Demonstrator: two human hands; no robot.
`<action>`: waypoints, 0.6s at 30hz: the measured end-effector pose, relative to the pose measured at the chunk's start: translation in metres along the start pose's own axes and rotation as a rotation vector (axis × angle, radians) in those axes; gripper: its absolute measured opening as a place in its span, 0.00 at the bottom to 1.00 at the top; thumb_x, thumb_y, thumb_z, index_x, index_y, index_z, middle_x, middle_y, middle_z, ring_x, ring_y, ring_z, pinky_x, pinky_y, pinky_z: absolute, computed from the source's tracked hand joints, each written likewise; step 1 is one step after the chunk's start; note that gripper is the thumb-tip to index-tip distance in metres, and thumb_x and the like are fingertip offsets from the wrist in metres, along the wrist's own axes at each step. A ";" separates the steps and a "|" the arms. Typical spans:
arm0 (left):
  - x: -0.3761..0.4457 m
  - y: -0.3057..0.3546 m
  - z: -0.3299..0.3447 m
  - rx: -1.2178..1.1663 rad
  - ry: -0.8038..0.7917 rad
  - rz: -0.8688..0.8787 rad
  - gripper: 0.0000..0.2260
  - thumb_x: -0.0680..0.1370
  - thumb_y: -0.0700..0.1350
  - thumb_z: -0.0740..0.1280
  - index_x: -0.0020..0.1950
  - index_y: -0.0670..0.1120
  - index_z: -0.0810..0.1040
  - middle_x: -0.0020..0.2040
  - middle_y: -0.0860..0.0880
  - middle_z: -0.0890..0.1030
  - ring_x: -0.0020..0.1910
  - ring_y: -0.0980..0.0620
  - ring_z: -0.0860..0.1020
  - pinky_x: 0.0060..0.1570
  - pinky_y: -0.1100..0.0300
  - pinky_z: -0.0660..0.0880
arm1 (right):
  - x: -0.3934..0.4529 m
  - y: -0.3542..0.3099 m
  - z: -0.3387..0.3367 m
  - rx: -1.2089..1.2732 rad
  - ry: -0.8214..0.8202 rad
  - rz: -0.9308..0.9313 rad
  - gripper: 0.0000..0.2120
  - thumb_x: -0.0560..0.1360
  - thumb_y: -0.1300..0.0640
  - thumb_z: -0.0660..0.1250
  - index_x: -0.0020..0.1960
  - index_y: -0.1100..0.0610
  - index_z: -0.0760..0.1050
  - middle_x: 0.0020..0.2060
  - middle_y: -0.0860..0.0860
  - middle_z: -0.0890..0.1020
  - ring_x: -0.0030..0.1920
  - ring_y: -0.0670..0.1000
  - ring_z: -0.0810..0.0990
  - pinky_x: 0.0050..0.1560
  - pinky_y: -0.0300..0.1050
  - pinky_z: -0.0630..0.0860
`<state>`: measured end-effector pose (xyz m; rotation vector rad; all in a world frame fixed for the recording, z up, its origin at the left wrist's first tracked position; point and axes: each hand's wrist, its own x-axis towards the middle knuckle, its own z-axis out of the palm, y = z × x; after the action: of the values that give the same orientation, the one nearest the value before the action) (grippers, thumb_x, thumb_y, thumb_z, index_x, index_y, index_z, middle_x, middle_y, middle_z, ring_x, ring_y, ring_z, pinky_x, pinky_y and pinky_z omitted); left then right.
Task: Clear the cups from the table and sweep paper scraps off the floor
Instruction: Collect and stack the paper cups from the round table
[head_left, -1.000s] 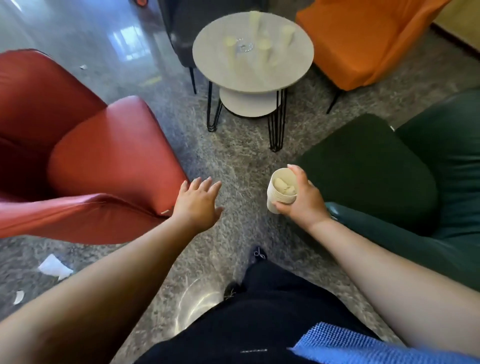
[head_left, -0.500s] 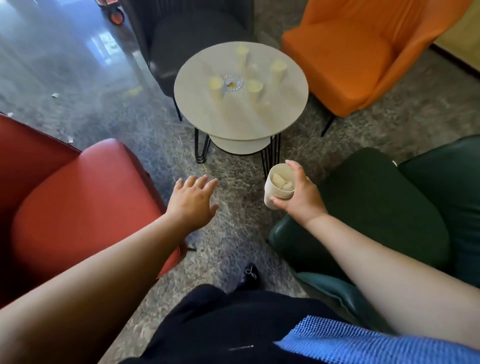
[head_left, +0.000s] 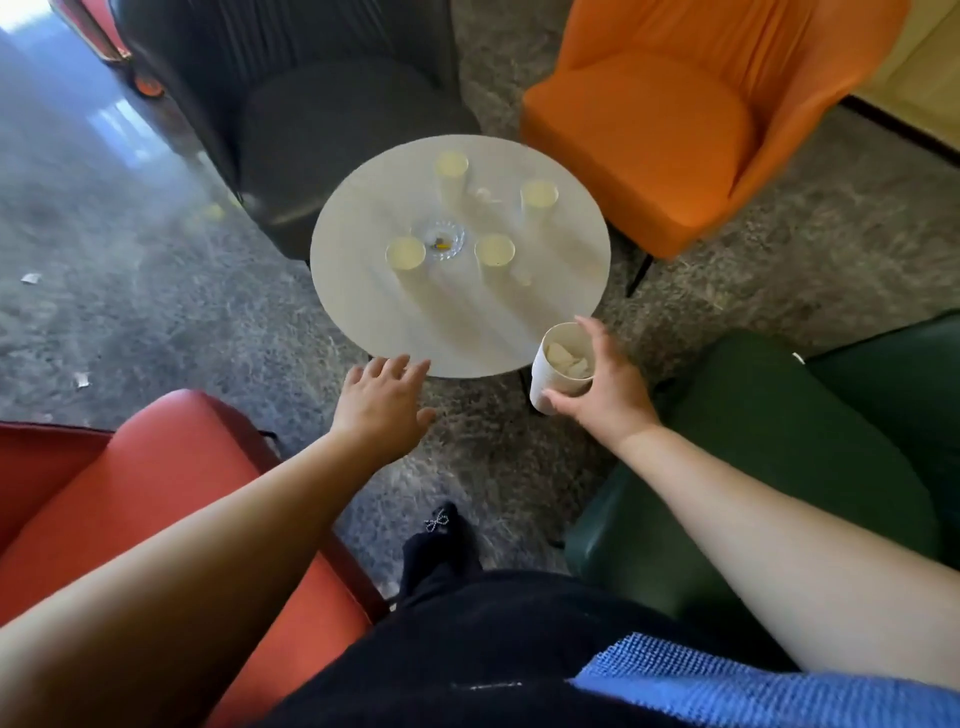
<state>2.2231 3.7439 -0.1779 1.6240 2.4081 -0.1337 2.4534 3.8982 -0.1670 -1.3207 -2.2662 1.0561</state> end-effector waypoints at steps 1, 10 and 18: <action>0.013 -0.007 -0.003 -0.004 -0.001 0.009 0.30 0.78 0.60 0.61 0.77 0.53 0.58 0.76 0.48 0.64 0.74 0.44 0.62 0.71 0.45 0.59 | 0.008 -0.003 0.002 0.002 0.009 0.009 0.45 0.62 0.54 0.80 0.72 0.45 0.60 0.62 0.50 0.74 0.57 0.46 0.72 0.55 0.34 0.66; 0.114 -0.038 -0.024 -0.053 -0.040 0.066 0.30 0.79 0.57 0.63 0.77 0.50 0.58 0.77 0.47 0.63 0.74 0.43 0.62 0.72 0.46 0.59 | 0.072 -0.006 0.016 0.020 0.086 0.102 0.45 0.63 0.56 0.79 0.73 0.46 0.60 0.65 0.50 0.73 0.61 0.47 0.72 0.56 0.30 0.64; 0.204 -0.056 -0.030 -0.110 -0.087 -0.033 0.36 0.74 0.54 0.72 0.77 0.52 0.58 0.77 0.46 0.61 0.72 0.41 0.62 0.69 0.46 0.63 | 0.148 0.008 0.017 0.004 0.094 0.117 0.45 0.62 0.55 0.80 0.73 0.49 0.61 0.64 0.53 0.73 0.60 0.47 0.72 0.57 0.32 0.65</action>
<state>2.0942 3.9124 -0.2017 1.5001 2.3346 -0.0738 2.3707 4.0185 -0.1984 -1.4844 -2.1402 1.0131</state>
